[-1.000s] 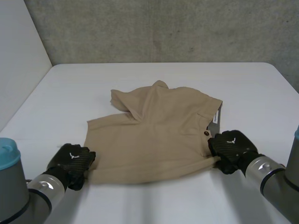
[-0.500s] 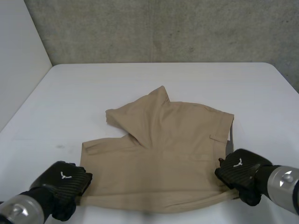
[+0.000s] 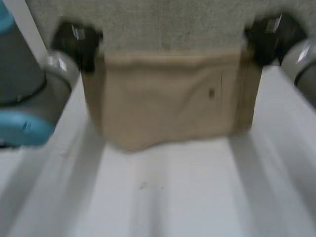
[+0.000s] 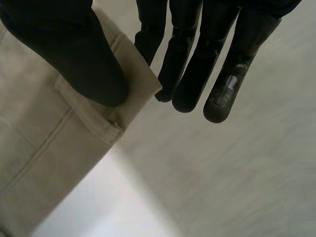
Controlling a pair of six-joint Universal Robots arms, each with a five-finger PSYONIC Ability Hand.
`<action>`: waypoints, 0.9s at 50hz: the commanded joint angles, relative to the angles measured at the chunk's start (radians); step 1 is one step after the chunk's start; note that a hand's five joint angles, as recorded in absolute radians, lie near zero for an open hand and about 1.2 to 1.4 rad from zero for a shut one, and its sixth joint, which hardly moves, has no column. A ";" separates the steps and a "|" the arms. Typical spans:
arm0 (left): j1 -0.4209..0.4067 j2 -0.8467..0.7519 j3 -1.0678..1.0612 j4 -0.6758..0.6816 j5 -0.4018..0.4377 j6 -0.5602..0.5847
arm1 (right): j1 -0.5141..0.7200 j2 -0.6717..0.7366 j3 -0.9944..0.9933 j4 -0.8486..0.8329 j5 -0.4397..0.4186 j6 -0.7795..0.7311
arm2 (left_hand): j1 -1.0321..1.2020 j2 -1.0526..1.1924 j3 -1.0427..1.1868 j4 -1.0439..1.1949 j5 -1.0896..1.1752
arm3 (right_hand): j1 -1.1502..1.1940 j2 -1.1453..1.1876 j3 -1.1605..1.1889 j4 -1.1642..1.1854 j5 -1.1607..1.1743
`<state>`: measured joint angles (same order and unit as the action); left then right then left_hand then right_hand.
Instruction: Fold the shorts.
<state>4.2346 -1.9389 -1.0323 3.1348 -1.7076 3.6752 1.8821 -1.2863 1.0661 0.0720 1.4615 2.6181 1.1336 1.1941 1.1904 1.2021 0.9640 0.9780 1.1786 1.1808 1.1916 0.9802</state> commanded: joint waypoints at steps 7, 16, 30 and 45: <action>-0.058 0.058 0.210 0.278 -0.084 -0.014 | 0.031 -0.065 -0.048 -0.327 0.076 0.097 | 0.263 0.202 0.206 0.194 0.258 | 0.418 0.218 0.215 0.205 0.242; -0.062 0.090 -0.194 0.277 -0.078 -0.038 | 0.054 -0.018 0.188 -0.253 0.069 0.068 | 0.263 0.202 0.206 0.194 0.258 | 0.418 0.218 0.215 0.205 0.242; -0.064 0.009 -0.649 0.272 -0.030 -0.089 | 0.086 0.119 0.503 -0.175 0.071 -0.032 | 0.263 0.202 0.206 0.194 0.258 | 0.418 0.218 0.215 0.205 0.242; -0.097 0.198 -0.739 -0.122 -0.024 -0.076 | 0.072 0.048 0.604 0.179 0.022 -0.191 | 0.263 0.202 0.206 0.194 0.258 | 0.418 0.218 0.215 0.205 0.242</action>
<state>4.1664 -1.8097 -1.7512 3.2233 -1.7334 3.5938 1.9578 -1.1949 1.6253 0.0730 1.5086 2.5366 1.1337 1.1965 1.1933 1.2026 0.9640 0.9871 1.1798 1.1809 1.1917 0.9925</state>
